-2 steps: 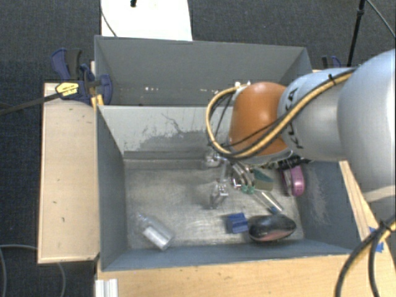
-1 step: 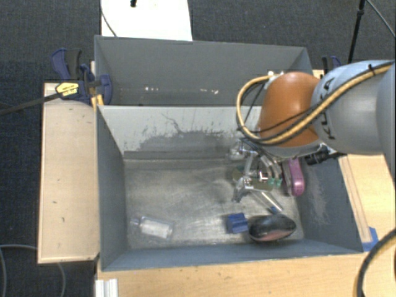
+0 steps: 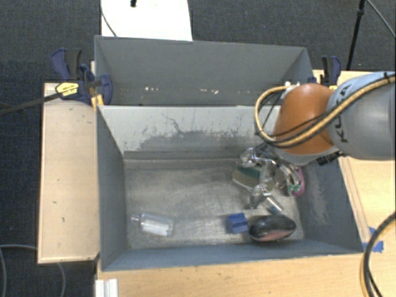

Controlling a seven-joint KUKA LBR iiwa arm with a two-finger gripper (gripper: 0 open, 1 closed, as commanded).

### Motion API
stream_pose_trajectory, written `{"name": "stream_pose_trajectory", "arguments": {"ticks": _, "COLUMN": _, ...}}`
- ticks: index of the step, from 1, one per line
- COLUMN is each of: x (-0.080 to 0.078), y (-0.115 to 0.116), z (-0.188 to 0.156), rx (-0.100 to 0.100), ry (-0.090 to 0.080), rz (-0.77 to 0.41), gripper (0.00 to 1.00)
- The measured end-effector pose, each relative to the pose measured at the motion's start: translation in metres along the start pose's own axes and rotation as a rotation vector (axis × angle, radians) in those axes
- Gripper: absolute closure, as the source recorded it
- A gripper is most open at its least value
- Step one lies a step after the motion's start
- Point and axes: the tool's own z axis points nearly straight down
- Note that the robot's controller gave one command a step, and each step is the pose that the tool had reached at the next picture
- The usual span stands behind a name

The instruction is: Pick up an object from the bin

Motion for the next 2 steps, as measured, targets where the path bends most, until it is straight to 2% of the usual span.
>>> {"name": "stream_pose_trajectory", "arguments": {"ticks": 1, "x": -0.002, "y": 0.001, "z": -0.003, "rx": -0.001, "ry": -0.006, "rz": 0.003, "gripper": 1.0}}
{"name": "stream_pose_trajectory", "arguments": {"ticks": 2, "x": 0.004, "y": -0.023, "z": -0.17, "rx": 0.003, "ry": -0.006, "rz": -0.168, "gripper": 1.0}}
